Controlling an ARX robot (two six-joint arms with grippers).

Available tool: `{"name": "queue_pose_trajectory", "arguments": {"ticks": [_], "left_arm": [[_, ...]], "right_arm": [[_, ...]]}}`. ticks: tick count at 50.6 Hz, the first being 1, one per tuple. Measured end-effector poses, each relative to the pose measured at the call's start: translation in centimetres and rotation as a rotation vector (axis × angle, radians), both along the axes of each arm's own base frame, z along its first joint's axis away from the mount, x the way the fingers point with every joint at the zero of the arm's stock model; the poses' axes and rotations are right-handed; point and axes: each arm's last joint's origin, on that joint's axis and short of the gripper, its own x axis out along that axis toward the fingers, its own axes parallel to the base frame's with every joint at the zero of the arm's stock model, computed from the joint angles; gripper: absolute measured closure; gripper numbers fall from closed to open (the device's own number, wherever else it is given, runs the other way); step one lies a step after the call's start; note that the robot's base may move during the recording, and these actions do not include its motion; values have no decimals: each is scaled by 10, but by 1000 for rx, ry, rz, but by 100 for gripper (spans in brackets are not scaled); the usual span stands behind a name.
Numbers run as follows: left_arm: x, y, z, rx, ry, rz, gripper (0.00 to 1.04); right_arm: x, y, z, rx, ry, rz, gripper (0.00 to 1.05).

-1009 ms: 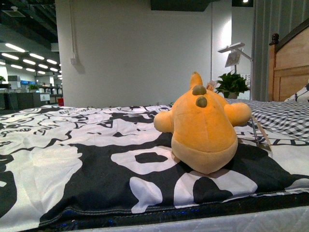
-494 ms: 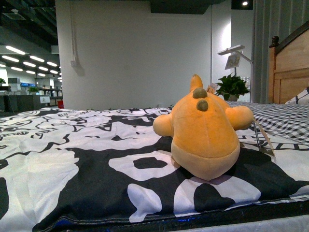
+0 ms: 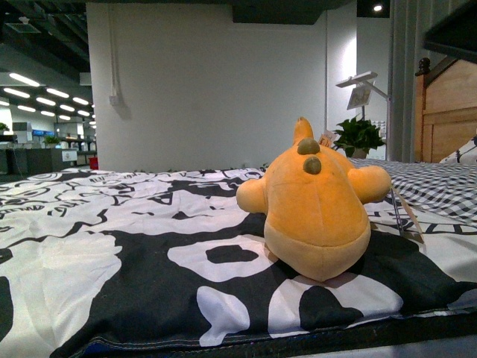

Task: Put away toys

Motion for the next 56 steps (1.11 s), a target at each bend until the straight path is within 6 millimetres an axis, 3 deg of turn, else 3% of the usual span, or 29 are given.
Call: {"name": "queue_pose_trajectory", "arguments": {"ticks": [12,24,44,56], "left_arm": [[0,0,0,0,0,0,6],[0,0,0,0,0,0,6],[0,0,0,0,0,0,6],[0,0,0,0,0,0,6]], "right_arm": [[51,53,5,-102,73,67,0],[80,86,-3,-175,140,76,0],[121,112,-28,-226,220,6,0],[136,112,-48,-264,259,-56,0]]}}
